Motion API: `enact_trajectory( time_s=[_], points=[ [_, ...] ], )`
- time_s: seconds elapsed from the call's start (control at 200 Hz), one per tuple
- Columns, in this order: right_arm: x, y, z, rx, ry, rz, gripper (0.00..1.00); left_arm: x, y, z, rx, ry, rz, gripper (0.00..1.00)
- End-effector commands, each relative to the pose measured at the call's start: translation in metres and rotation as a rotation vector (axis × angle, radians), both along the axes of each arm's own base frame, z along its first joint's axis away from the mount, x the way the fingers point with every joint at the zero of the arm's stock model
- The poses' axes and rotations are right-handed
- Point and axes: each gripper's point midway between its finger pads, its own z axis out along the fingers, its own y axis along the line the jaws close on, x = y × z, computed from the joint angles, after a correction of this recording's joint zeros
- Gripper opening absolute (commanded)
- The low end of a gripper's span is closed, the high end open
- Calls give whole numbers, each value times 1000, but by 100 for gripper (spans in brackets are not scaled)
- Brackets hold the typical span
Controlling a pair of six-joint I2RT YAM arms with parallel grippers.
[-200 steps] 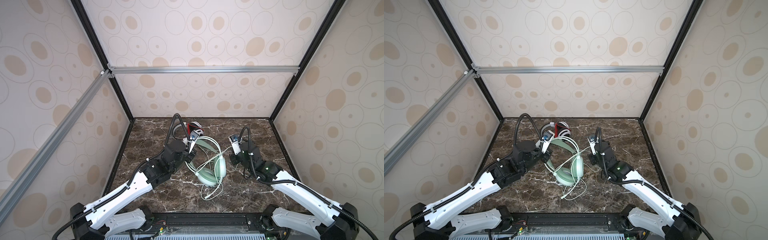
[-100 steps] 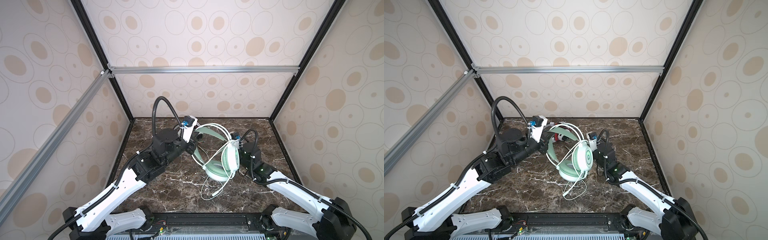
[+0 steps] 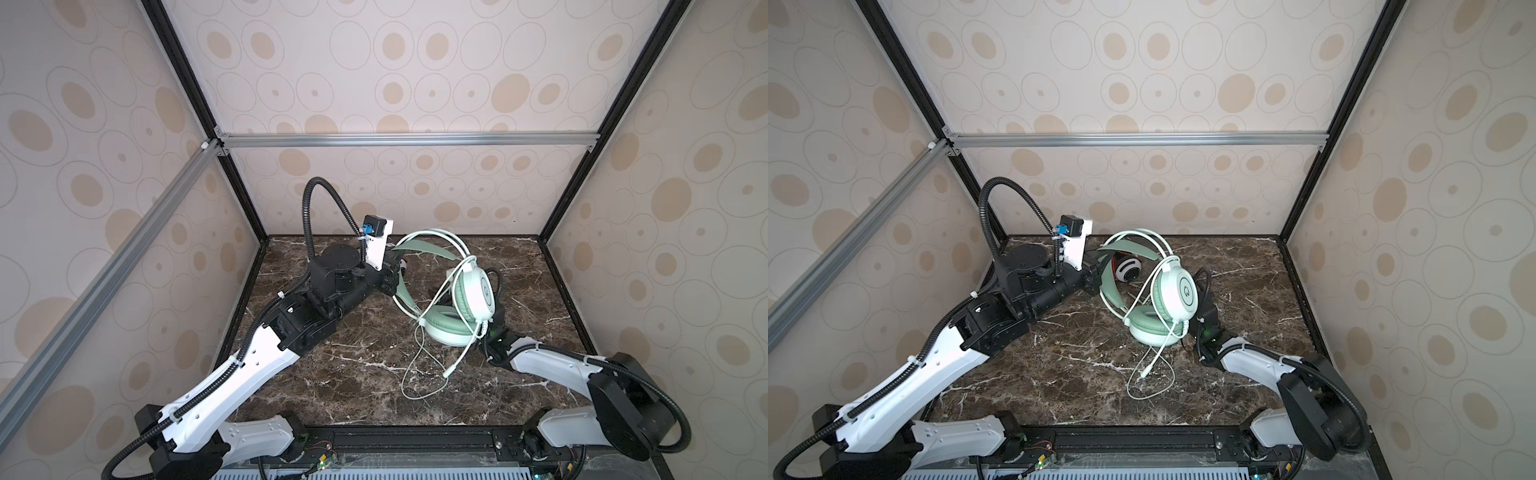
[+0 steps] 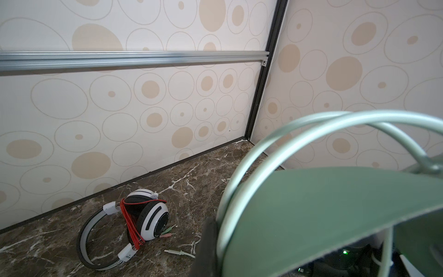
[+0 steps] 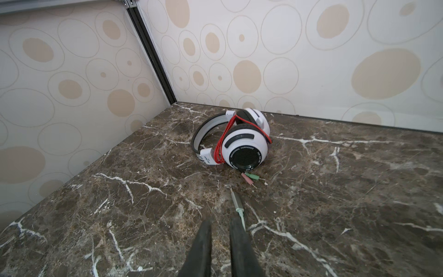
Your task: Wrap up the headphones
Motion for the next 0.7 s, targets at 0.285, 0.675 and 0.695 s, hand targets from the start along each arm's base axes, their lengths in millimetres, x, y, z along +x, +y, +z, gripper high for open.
enact_trajectory(
  time_s=[0.285,0.675,0.695],
  points=[
    [6,13,-6,198,-14,40,22,-9,17,92,-383,-99,-25,0],
    [5,21,3,267,-36,81,31,-14,12,92,-493,-38,-99,0],
    [6,21,3,267,-34,79,32,-15,13,93,-497,-38,-99,0]
  ],
)
